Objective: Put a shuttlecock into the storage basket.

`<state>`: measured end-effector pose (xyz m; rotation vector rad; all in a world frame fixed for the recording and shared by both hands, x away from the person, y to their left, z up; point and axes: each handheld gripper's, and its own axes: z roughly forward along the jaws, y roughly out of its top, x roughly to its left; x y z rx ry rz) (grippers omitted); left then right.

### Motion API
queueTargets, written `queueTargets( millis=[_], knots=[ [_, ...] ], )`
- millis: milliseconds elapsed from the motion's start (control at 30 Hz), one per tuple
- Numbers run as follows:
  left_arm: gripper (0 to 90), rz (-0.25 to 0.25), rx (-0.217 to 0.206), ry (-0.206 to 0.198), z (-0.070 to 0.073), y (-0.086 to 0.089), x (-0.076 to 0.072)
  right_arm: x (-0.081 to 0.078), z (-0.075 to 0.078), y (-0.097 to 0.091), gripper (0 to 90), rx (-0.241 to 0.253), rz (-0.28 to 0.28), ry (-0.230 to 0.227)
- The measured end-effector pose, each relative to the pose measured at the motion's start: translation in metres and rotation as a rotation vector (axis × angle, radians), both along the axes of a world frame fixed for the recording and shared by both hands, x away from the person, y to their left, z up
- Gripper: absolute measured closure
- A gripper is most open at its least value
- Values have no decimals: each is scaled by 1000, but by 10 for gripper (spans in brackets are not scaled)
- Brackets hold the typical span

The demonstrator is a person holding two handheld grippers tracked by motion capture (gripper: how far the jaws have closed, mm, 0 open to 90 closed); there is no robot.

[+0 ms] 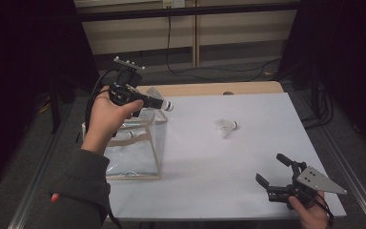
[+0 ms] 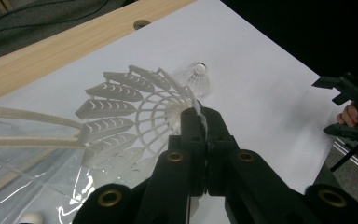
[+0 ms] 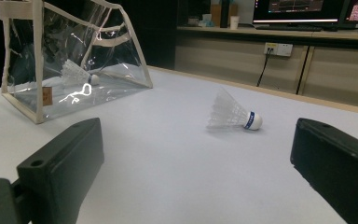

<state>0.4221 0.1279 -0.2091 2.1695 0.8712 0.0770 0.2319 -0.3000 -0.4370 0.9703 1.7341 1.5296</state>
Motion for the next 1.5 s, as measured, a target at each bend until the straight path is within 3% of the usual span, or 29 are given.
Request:
queueTargets(
  millis=[1500],
  knots=[
    [895,86,23,1,3,33,7,0,0,1,24,4,0,1]
  ],
)
